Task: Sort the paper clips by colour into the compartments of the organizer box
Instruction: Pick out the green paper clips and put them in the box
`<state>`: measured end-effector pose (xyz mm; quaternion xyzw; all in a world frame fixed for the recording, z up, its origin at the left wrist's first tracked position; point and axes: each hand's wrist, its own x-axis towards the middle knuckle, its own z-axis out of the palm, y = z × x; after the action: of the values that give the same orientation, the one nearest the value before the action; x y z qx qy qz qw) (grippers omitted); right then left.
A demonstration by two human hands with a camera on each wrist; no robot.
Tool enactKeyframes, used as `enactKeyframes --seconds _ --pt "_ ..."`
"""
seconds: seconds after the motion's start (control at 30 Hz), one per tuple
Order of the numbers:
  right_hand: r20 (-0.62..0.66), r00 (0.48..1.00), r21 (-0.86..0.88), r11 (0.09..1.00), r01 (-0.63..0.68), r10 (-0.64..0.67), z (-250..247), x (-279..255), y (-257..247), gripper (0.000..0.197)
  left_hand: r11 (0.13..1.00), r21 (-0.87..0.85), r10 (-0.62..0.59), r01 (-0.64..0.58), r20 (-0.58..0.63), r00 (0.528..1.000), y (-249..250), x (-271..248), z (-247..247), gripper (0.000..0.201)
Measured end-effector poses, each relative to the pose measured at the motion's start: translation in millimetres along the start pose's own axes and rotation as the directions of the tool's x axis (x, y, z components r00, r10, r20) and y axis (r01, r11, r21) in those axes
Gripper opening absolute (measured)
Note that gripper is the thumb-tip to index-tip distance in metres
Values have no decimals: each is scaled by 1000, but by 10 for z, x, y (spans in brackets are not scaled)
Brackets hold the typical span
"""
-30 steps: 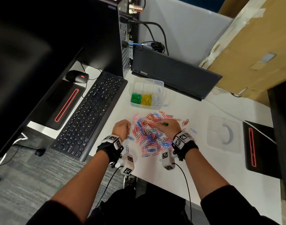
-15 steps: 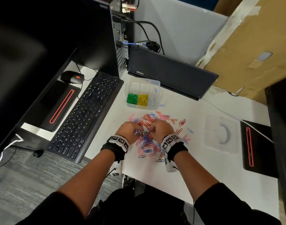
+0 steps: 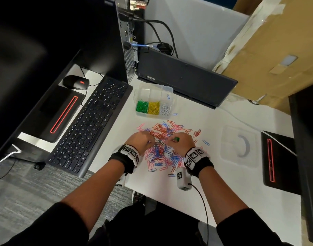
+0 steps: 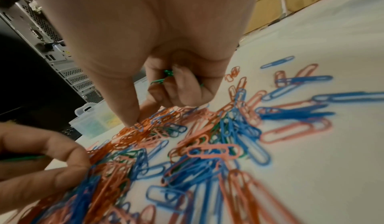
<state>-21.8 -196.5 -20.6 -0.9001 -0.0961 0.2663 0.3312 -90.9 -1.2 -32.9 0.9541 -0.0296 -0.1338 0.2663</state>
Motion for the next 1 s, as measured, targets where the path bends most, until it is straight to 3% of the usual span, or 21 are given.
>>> enactKeyframes --seconds 0.1,0.3,0.4,0.5,0.63,0.77,0.83,0.87,0.93,1.0 --pt "-28 999 -35 999 -28 27 -23 3 63 13 996 -77 -43 37 -75 996 -10 -28 -1 10" --pt "-1 994 -129 985 112 -113 80 -16 -75 6 938 -296 -233 178 -160 959 -32 -69 -85 4" --pt "8 993 -287 950 118 -121 126 -13 -179 6 858 -460 -317 227 -126 940 -42 -95 -76 3" --pt "36 993 -384 916 116 -111 131 -11 -231 8 813 -521 -350 261 -78 933 -108 -123 -70 6" --pt "104 989 -399 907 137 -103 112 -5 -201 13 769 -580 -359 269 -43 932 -165 -153 -103 8" --pt "172 982 -132 986 104 -81 64 -2 -82 13 724 -642 -367 252 -48 929 -193 -193 -125 7" --pt "262 965 70 997 -20 1 46 -38 -74 15 724 -632 -406 275 -70 911 -213 -186 -116 8" --pt "313 949 223 967 -124 50 43 -56 -74 19 735 -612 -432 292 -91 897 -220 -175 -112 8" --pt "401 908 496 803 -330 125 49 -91 -63 25 772 -567 -432 287 -136 892 -204 -158 -106 8" --pt "439 885 631 649 -425 153 51 -135 -54 25 828 -512 -344 228 -143 928 -170 -131 -90 11"
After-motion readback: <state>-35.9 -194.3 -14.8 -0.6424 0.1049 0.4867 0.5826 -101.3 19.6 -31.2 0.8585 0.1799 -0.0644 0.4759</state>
